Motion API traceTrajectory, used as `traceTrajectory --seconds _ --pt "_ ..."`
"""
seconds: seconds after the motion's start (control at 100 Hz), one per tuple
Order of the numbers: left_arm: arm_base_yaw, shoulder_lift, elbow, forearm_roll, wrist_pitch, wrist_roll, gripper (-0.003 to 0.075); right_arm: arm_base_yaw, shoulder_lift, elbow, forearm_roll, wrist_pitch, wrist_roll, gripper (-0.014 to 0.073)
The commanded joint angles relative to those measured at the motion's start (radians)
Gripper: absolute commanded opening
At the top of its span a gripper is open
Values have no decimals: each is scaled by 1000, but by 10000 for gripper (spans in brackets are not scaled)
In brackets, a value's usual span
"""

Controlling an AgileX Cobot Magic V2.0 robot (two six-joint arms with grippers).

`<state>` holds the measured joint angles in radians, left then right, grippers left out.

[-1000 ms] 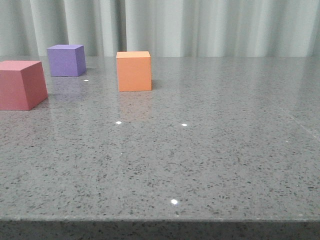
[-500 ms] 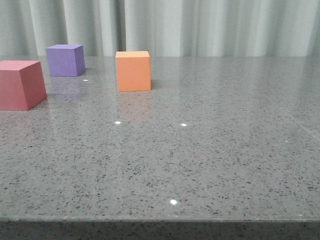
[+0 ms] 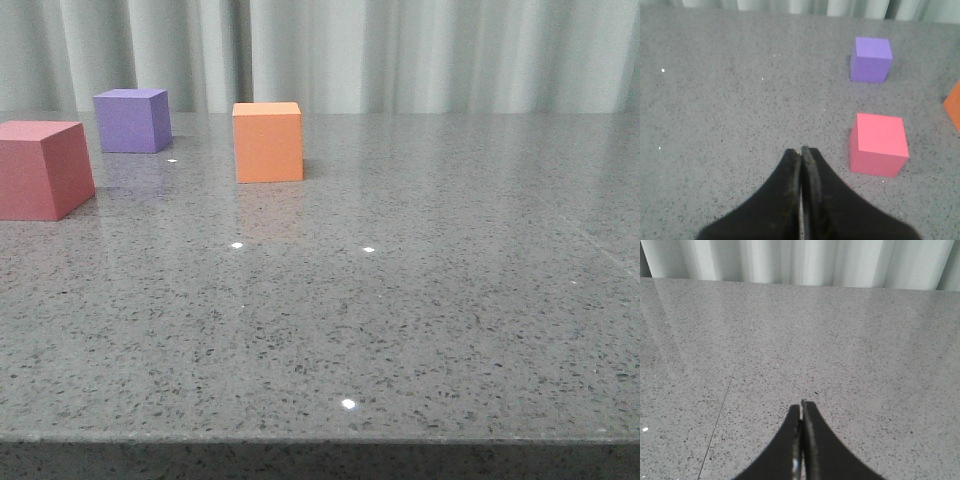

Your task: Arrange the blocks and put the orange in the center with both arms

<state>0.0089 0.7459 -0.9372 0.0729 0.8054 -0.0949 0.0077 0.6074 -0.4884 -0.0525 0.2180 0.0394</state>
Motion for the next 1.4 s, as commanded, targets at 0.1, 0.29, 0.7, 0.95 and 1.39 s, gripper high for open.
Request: traceTrajectory --seconds 0.1,0.29,0.7,0.95,1.39 --pt "0 118 -91 -11 21 -8 -20 -6 -3 -26 -9 -80 -9 -88" --pt "0 177 -91 -12 38 -8 -20 -6 -3 -26 -9 -80 -9 -88" --pt "0 192 -91 -48 83 -8 656 -6 -3 -26 -9 -80 -9 -88" --pt "-7 194 -91 -166 40 -8 642 -6 -3 -26 -9 -80 -9 -88" --pt "-340 476 -334 -225 -63 -48 640 -6 -3 -26 -9 -80 -9 -88"
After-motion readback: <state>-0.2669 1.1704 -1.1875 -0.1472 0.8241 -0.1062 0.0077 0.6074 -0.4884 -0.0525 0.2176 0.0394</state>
